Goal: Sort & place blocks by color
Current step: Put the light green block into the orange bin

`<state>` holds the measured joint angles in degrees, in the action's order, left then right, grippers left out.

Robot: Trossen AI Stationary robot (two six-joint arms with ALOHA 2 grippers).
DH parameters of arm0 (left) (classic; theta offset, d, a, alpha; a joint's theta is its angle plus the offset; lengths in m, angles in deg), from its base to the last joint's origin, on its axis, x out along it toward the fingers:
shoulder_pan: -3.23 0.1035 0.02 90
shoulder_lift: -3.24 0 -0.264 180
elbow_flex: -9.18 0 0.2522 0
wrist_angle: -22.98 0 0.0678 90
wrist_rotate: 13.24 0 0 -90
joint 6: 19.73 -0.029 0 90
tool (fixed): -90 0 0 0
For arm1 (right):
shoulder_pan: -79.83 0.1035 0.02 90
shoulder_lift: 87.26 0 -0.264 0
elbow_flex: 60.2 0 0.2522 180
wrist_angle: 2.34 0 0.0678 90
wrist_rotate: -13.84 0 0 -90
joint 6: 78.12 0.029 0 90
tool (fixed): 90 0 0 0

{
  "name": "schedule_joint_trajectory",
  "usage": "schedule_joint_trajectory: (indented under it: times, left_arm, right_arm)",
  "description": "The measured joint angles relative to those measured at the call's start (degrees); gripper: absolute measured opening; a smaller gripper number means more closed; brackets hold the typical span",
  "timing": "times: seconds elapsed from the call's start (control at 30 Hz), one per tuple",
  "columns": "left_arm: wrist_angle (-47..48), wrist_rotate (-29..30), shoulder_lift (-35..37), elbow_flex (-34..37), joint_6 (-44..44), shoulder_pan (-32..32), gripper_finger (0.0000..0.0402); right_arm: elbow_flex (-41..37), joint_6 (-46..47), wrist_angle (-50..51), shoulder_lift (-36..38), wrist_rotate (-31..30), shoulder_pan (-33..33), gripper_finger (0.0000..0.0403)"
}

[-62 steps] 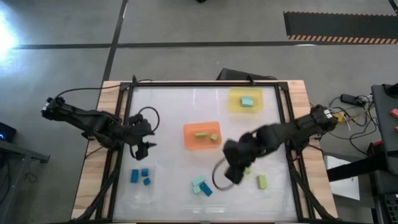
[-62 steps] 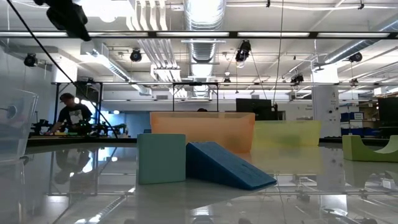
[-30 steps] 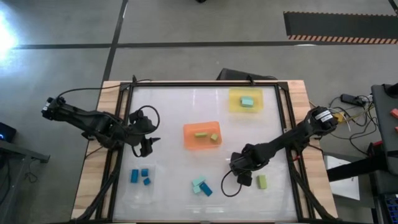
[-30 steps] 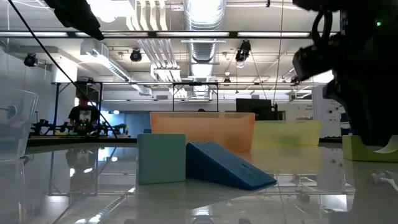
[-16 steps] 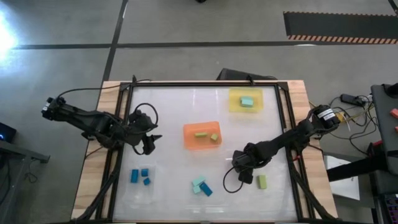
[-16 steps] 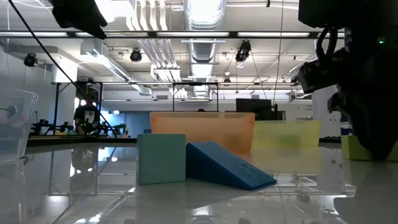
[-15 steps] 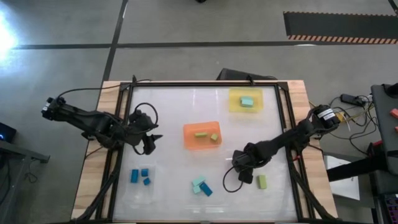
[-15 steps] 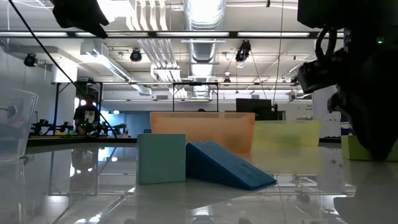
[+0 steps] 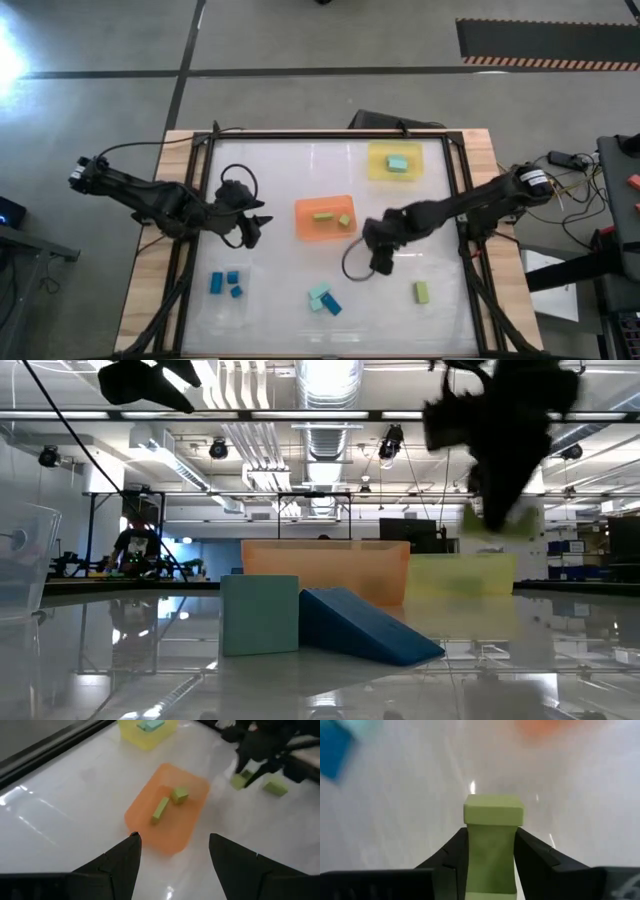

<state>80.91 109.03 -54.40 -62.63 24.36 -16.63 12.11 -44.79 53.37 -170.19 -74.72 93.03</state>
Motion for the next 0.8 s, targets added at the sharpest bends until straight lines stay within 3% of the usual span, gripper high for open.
schedule_joint_trajectory:
  times: [0.27,0.63,0.8]
  left_arm:
    - [-3.8,-0.02,-1.66,-0.01,5.07,0.02,0.0217]
    - [-9.52,-0.06,-1.19,-0.9,5.21,0.02,0.0217]
    - [-9.72,-0.06,-1.19,-2.04,5.25,0.02,0.0217]
  right_arm:
    - [10.82,-8.45,-3.23,2.8,-8.87,-7.23,0.0113]
    - [15.6,-18.5,-33.52,-3.51,-8.97,-14.69,0.0113]
    - [15.56,-18.9,-37.25,-8.71,-8.99,-15.01,0.0113]
